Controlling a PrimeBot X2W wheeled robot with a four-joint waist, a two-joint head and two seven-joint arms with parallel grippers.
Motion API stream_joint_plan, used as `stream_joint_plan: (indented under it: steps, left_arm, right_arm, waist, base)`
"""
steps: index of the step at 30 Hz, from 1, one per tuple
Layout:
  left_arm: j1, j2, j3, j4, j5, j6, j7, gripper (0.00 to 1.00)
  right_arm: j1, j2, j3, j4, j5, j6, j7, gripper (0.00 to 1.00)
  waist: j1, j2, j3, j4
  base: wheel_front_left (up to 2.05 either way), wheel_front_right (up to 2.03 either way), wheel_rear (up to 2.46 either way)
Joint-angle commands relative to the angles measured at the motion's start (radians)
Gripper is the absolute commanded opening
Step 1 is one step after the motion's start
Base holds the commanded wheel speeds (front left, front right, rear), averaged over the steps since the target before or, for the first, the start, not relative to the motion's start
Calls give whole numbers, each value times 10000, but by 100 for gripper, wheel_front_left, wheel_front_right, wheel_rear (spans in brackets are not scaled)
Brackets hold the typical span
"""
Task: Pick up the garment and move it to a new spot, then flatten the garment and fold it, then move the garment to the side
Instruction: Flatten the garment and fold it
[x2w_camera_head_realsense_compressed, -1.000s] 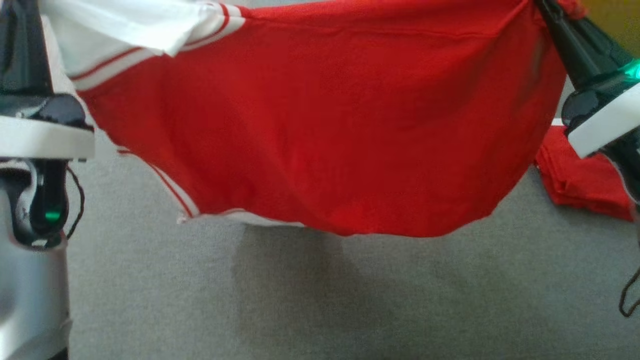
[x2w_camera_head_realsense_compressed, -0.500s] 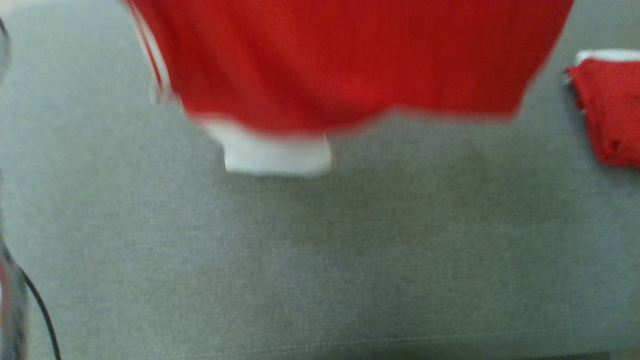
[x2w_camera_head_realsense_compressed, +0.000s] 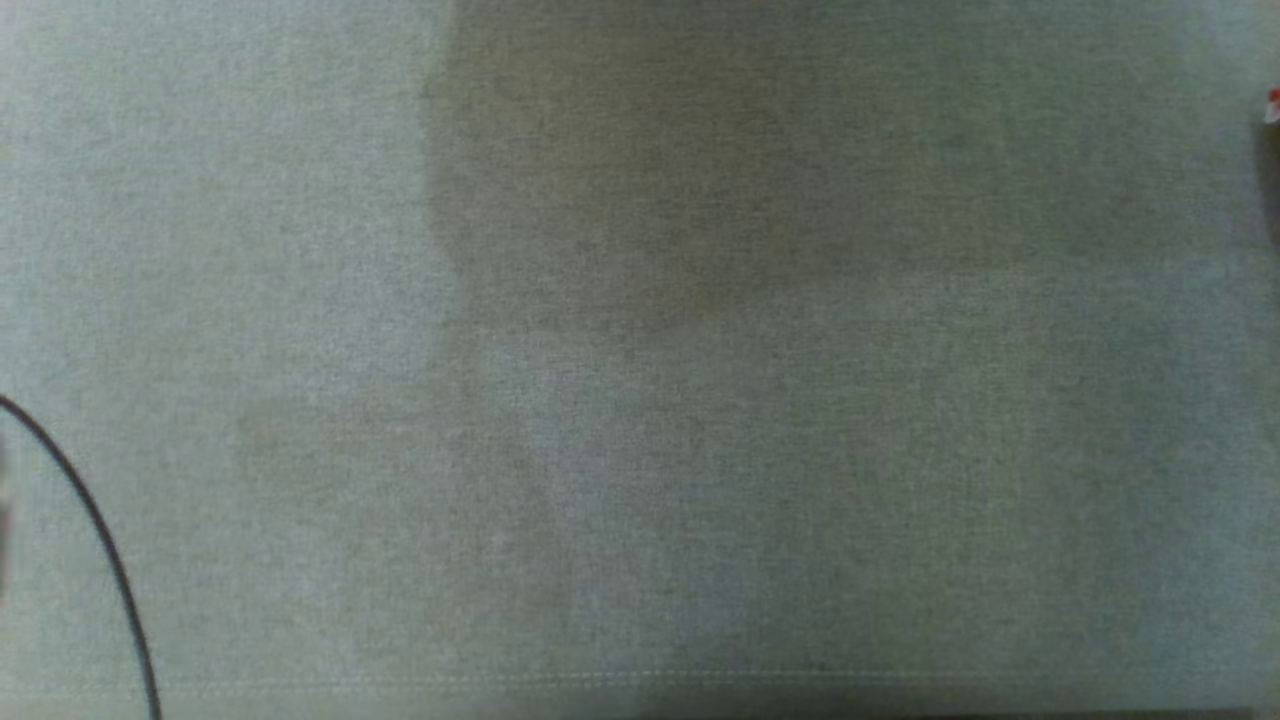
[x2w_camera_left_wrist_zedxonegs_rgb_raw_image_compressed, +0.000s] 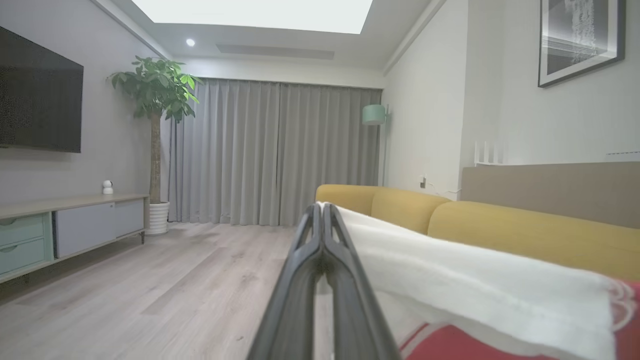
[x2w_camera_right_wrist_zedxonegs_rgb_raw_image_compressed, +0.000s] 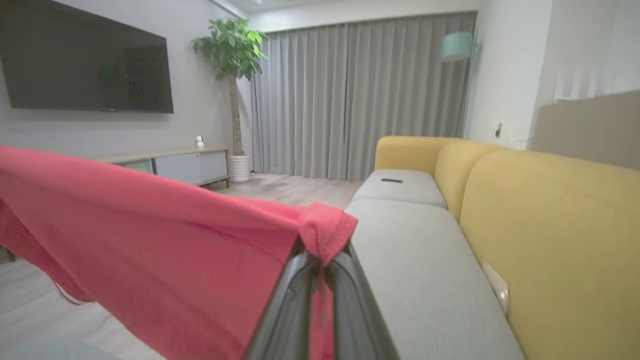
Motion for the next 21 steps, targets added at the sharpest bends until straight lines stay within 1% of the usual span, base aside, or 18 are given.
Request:
stream_joint_plan:
  steps: [1, 5, 9, 17, 20, 21]
  left_arm:
    - [-32, 336, 114, -324, -108, -48, -40, 0]
    - [1157, -36, -362, -652, -355, -55, -44, 0]
    - [2778, -136, -1098, -1083, -746, -57, -45, 0]
    - [6057, 301, -2561, -1764, -1315, -58, -46, 0]
    - [7075, 554, -3197, -2019, -1437, -58, -46, 0]
    - [7075, 554, -3197, -2019, -1437, -58, -46, 0]
  right_arm:
    - [67, 64, 147, -5, 236, -7, -113, 0]
    - [889, -113, 1079, 302, 911, -7, -153, 0]
    - [1990, -633, 2267, 55, 1586, -7, 95, 0]
    - [3976, -1971, 4152, -947, 3073, -7, 590, 0]
    - [4615, -2448, 4865, -1436, 3429, -7, 931, 0]
    - [4615, -2448, 4865, -1436, 3429, -7, 931, 0]
  waist:
    - [0, 0, 27, 59]
    - [0, 0, 5, 202]
    - [0, 0, -202, 308]
    - [0, 0, -1158, 353]
    - [0, 0, -1616, 327]
    - [0, 0, -1616, 327]
  base:
    - [0, 0, 0]
    - [0, 0, 0]
    - [0, 0, 0]
    - [0, 0, 0]
    - [0, 0, 0]
    - [0, 0, 0]
